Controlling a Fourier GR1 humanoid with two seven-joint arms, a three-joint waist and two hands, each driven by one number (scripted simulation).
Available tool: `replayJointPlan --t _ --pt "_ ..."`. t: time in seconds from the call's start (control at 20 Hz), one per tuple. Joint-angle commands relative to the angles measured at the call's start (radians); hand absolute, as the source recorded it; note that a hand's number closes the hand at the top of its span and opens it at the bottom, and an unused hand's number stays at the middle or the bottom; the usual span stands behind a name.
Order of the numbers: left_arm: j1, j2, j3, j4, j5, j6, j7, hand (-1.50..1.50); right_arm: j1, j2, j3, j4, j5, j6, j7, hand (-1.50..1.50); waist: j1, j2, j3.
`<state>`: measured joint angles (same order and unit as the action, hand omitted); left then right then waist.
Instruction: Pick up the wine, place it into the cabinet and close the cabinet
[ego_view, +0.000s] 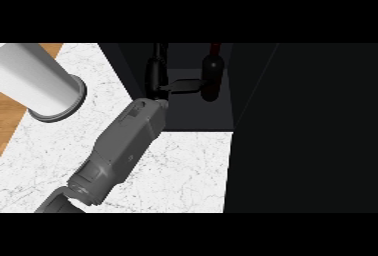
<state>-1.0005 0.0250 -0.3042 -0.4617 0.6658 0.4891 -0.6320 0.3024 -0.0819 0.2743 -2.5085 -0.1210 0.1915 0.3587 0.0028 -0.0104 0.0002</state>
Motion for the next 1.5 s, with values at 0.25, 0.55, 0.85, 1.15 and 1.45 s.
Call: replayJointPlan --t 0.25,0.55,0.85,1.15,1.45 --pt "0.203 0.029 -0.091 -0.373 -0.045 0.072 0.120 -1.50 0.066 -0.002 0.047 -0.169 -0.009 -0.021 0.042 -1.50 0.014 -0.006 0.000" --pt "0.433 0.081 -0.159 -0.643 -0.055 0.057 0.136 -1.50 0.084 -0.032 -0.011 -0.199 -0.067 -0.013 0.046 -1.50 0.017 -0.006 0.000" --pt "0.627 0.092 -0.273 -0.903 -0.101 0.113 0.186 -1.50 0.056 -0.025 0.032 -0.203 -0.026 -0.029 0.054 -1.50 0.009 -0.002 0.000" --pt "0.777 0.123 -0.337 -1.114 -0.168 0.193 0.198 -1.50 -0.001 -0.043 -0.001 -0.202 -0.057 -0.043 0.108 -1.50 0.001 0.005 0.000" --pt "0.921 0.198 -0.367 -1.267 -0.181 0.174 0.182 -1.50 0.045 -0.170 0.007 -0.194 -0.104 0.096 0.124 1.50 -0.002 0.002 0.001"
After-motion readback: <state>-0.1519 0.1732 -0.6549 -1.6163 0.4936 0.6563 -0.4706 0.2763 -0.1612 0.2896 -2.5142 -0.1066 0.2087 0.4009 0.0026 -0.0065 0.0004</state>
